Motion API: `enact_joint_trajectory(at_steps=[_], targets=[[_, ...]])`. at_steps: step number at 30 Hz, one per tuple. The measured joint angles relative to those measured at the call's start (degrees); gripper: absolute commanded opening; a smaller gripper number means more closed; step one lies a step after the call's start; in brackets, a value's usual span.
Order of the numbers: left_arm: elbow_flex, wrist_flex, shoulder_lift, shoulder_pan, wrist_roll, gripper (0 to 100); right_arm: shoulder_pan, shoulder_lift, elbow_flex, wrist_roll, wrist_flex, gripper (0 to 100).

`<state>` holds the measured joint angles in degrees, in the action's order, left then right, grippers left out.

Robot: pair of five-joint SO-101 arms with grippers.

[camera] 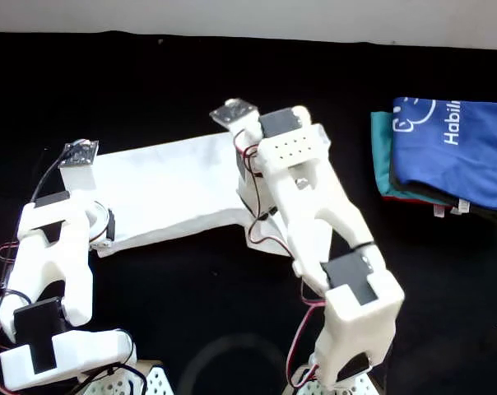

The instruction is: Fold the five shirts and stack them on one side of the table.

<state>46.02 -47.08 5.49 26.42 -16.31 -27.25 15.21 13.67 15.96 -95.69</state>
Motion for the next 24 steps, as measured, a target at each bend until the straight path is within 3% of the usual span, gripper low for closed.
enact_joint_trajectory(at_steps=[7, 12, 17, 24], targets=[[0.0, 0.0, 0.0, 0.0, 0.0, 1, 0.0, -1.2, -2.2, 3.1, -1.7, 0.6], [0.0, 0.0, 0.0, 0.0, 0.0, 1, 0.0, -1.3, -10.8, 3.3, 5.2, 1.6], [0.0, 0.0, 0.0, 0.0, 0.0, 1, -0.2, -1.7, -15.8, 3.3, 8.4, 14.3], [0.0, 0.0, 0.0, 0.0, 0.0, 1, -0.8, -11.3, -9.0, 3.3, 2.4, 9.6]])
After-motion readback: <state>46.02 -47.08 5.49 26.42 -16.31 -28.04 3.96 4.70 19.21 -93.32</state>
